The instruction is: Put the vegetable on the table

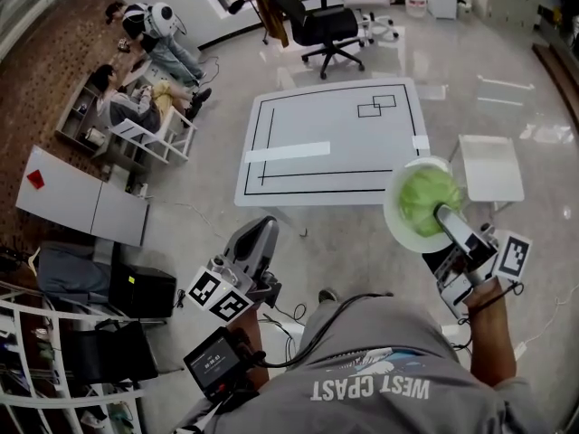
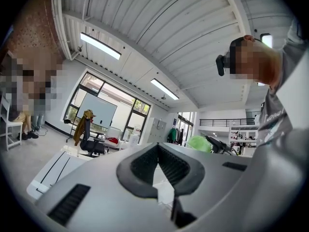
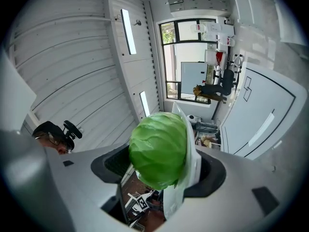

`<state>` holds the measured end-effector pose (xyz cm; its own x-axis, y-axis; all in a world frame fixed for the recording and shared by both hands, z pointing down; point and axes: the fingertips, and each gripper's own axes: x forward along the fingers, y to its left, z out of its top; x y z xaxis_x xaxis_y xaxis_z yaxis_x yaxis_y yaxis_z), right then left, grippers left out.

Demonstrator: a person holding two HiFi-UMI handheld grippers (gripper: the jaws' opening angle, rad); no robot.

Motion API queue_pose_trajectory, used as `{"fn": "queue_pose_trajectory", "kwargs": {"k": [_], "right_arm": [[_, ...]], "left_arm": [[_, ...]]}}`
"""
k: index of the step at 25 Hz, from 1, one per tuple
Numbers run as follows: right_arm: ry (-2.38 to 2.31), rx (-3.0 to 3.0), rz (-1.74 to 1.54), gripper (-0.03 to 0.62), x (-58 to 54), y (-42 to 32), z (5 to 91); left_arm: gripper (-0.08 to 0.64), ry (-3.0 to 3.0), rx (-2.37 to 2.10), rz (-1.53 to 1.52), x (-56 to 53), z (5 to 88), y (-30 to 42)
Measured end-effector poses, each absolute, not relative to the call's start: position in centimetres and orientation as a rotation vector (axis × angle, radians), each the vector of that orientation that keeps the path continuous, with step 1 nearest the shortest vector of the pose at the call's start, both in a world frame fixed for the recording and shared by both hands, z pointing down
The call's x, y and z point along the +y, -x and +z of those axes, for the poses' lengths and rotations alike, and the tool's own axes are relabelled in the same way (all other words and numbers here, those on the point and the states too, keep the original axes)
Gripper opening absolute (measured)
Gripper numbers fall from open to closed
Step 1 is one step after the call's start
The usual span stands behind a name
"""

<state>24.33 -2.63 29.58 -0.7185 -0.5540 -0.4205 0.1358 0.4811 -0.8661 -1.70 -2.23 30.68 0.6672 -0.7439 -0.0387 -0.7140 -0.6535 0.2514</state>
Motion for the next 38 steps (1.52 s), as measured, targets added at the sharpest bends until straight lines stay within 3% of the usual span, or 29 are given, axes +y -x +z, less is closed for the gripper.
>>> {"fn": "queue_pose_trajectory", "kwargs": {"k": [30,38], "right_arm": [[0.615,2.002,-1.120,0.324,-7.3,-8.0,27.7],[0.615,2.022,-1.143,0.324,-8.5,-6.7,27.7]], "left_arm": [[0.006,-2.745,-0.904,-0.270,-11.1,30.7,19.2],[0.008,-2.708,-0.912,-0.287,-11.8,31.9,20.3]]}}
